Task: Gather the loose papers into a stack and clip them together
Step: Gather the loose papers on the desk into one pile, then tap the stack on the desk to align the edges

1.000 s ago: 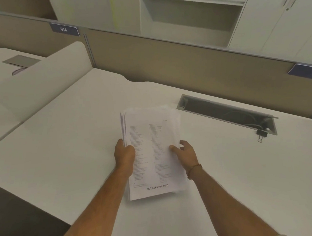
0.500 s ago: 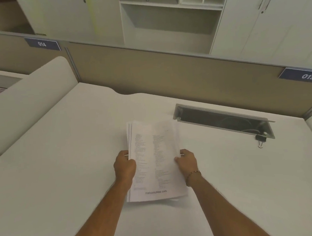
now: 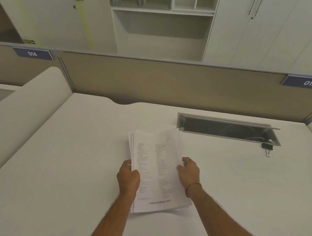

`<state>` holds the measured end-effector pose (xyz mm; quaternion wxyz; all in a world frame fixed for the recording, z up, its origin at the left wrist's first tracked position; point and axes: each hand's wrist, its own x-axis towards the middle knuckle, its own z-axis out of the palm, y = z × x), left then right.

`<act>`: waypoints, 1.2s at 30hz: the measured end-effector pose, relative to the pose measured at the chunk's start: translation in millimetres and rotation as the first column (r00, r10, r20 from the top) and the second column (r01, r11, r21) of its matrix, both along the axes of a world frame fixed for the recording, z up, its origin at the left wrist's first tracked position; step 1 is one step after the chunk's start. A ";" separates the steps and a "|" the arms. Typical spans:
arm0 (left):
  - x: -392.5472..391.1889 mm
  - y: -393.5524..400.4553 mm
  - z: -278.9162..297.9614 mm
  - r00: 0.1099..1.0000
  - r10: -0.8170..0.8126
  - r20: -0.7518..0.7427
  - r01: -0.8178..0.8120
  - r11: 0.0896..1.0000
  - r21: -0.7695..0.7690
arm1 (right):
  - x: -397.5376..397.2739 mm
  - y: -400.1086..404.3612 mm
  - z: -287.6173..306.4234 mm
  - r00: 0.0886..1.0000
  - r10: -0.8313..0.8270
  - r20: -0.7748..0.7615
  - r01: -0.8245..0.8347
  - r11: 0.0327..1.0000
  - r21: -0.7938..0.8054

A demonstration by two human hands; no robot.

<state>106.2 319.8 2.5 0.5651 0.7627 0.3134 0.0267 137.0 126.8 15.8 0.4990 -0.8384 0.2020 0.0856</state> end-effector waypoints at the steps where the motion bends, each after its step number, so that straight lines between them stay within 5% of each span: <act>1: 2.1 2.0 -0.6 1.000 -0.011 -0.009 0.011 1.000 0.013 | 1.3 1.4 1.2 1.000 0.004 0.002 -0.004 1.000 -0.007; 10: 16.7 8.4 -7.9 0.976 -0.060 -0.209 0.111 0.963 0.244 | 0.6 16.1 -7.9 0.997 0.020 -0.074 -0.039 0.962 -0.270; 19: 51.5 6.5 -6.7 0.944 -0.054 -0.327 0.077 0.995 0.056 | 12.8 32.8 -4.3 0.991 0.072 -0.114 -0.099 0.964 -0.248; 25: 51.1 16.1 -8.4 0.967 -0.055 -0.250 -0.022 0.956 -0.293 | 14.0 31.8 -4.0 0.991 0.063 -0.118 -0.091 0.964 -0.249; 36: 24.5 8.7 1.9 0.993 -0.107 -0.057 0.083 0.942 -0.326 | 3.1 19.0 -10.9 0.995 0.050 -0.082 -0.063 0.984 -0.164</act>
